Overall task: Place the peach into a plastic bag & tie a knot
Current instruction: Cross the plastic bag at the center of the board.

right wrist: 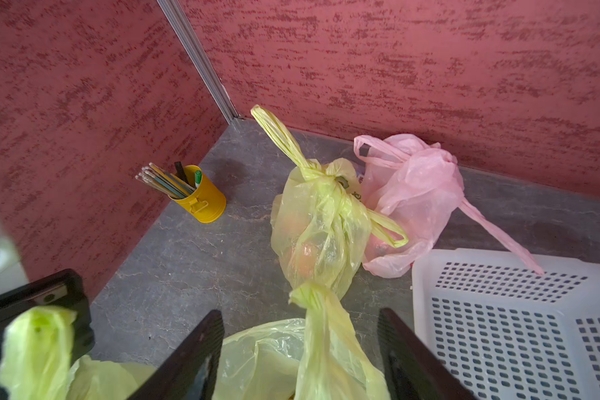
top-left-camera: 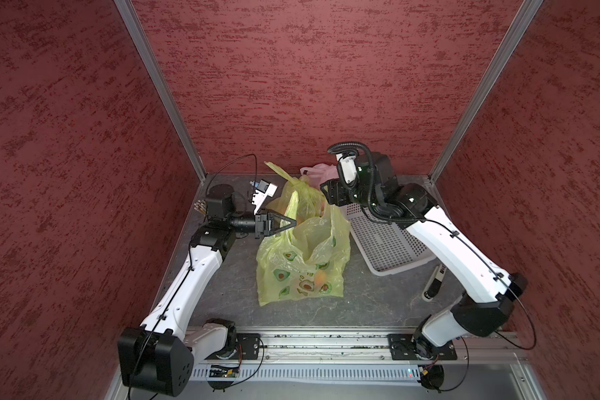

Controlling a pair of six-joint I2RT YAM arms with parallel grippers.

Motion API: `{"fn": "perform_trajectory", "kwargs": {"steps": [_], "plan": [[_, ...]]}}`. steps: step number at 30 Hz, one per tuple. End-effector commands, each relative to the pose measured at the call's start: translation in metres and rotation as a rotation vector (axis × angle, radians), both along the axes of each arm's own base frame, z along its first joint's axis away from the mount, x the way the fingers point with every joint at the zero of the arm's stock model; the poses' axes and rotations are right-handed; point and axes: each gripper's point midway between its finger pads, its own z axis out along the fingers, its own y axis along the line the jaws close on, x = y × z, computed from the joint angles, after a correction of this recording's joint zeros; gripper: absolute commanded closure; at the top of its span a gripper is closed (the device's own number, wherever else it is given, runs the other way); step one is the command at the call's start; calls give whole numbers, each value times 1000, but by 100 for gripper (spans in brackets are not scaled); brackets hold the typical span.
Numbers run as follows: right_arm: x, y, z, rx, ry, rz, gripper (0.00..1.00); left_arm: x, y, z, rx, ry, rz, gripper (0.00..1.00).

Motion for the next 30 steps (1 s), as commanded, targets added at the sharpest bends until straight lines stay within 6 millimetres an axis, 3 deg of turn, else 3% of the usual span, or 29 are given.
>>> {"fn": "perform_trajectory", "kwargs": {"steps": [1, 4, 7, 11, 16, 20, 24, 30], "plan": [[8, -3, 2, -8, -7, -27, 29, -1, 1, 7, -2, -31, 2, 100], [14, 0, -5, -14, 3, -25, 35, -2, 1, 8, -2, -34, 0, 100], [21, -1, -9, -22, 2, -39, 47, -1, 1, 8, -2, -33, -1, 100], [26, -1, -7, -13, -26, -37, 72, -2, 0, 8, 1, -33, -5, 100], [20, 5, 17, 72, -139, 16, 100, 1, 0, 7, 3, -29, 1, 100], [4, 4, 50, 162, -265, 80, 100, 16, 2, 6, 36, -22, 78, 100], [-30, 12, 82, 254, -355, 238, 100, 46, 7, -5, 114, 7, 229, 100], [-64, 29, 74, 312, -333, 445, 100, 73, 8, -17, 196, 14, 342, 100]]}}
